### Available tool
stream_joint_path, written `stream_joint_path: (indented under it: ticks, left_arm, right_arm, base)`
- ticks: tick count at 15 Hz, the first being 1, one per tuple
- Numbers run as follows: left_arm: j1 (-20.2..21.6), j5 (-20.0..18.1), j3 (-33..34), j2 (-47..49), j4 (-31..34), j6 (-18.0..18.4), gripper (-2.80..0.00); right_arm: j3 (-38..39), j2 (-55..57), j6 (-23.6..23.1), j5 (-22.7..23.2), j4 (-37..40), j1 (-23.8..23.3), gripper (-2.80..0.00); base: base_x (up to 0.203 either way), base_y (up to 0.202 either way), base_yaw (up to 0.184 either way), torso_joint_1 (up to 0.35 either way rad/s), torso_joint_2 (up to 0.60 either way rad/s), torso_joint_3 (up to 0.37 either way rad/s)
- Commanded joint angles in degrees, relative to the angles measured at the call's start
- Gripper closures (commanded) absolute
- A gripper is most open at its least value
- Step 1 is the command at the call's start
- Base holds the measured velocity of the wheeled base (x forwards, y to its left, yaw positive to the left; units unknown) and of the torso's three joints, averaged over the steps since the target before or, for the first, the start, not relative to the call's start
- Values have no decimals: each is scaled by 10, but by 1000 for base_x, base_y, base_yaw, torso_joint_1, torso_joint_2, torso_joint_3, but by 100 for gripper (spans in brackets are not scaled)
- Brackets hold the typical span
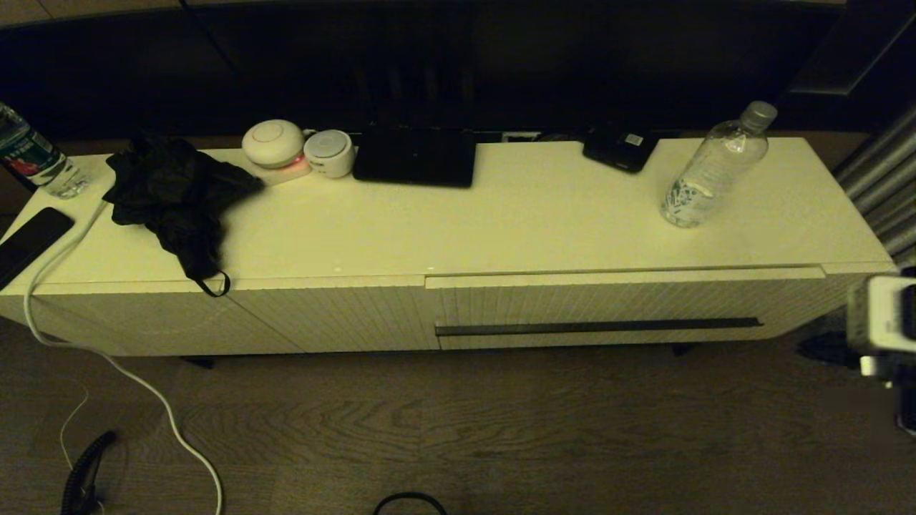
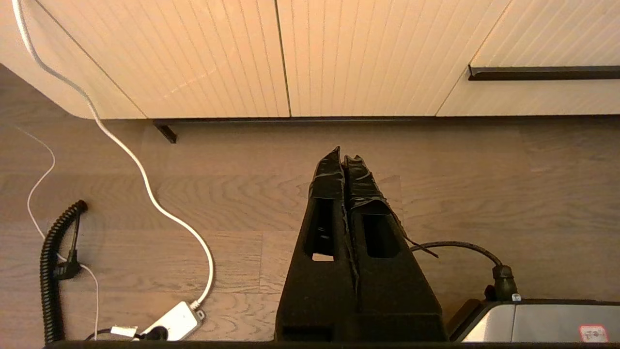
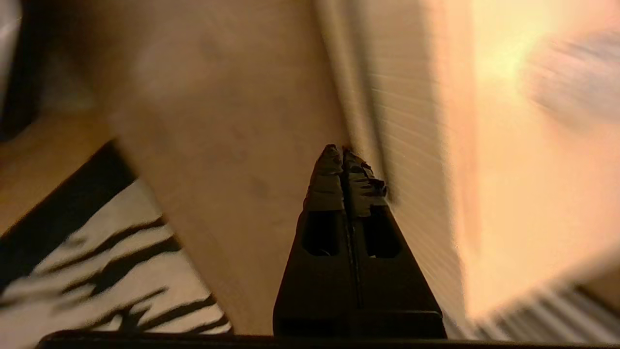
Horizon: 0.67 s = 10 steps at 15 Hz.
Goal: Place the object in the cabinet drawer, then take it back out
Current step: Open the drawer
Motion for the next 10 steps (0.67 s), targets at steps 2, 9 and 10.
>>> stream_joint_path:
  ticks: [2,9,10]
  left_arm:
    - [0,0,1,-1,0,0,0]
    - [0,0,0,-1,-1,0,0]
    - [0,0,0,-1,0,0,0]
  right_arm:
    - [63,91,-7,-21,-60,64,0]
    - [202,220,-9,-73,-343,103,0]
    - [217,234,-10,-79,-367,103,0]
  base:
    - [0,0,0,0,0,0]
    - [0,0,0,0,0,0]
    - [0,0,0,0,0,0]
